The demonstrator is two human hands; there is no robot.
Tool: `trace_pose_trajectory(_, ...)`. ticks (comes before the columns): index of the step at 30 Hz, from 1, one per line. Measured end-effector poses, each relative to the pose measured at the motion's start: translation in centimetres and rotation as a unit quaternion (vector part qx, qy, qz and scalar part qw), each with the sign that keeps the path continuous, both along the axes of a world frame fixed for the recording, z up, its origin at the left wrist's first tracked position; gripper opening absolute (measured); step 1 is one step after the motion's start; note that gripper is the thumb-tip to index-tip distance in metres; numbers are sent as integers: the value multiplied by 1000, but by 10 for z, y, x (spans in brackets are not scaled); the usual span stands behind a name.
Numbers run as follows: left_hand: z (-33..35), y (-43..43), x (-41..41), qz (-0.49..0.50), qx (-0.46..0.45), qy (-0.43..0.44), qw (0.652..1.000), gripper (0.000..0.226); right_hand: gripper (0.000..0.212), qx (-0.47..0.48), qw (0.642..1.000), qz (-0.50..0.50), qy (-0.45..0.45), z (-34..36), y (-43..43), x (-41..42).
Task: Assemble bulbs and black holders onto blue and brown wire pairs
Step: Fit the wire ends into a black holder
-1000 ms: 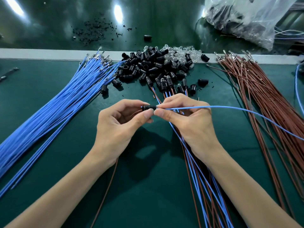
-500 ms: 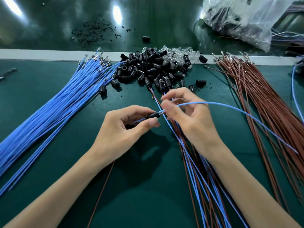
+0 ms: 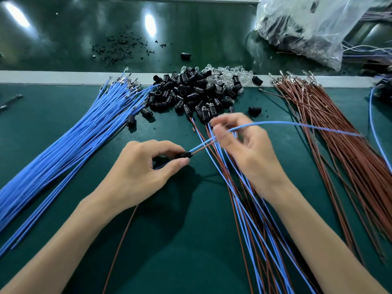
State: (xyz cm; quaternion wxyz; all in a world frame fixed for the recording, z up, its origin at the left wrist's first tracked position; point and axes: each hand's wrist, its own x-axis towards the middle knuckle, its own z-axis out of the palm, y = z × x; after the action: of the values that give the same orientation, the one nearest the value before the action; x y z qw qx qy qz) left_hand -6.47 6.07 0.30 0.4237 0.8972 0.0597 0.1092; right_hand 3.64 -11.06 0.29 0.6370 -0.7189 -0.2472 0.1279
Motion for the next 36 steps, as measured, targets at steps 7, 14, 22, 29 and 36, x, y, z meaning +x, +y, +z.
trace_pose_trajectory(7,3,3,-1,-6,32,-32,999,14,21,39,998,-48,3,4,-1,-3)
trace_pose_trajectory(14,0,2,-2,5,63,-21,998,19,12,180,974,-110,85,9,-4,3)
trace_pose_trajectory(22,-2,0,-3,10,82,-23,996,20,14,80,997,8,16,8,-2,1)
trace_pose_trajectory(29,-1,2,-3,23,92,-32,995,20,5,183,975,-107,65,8,-10,13)
trace_pose_trajectory(36,-3,3,-3,1,120,-48,992,17,7,173,967,-179,57,9,-12,18)
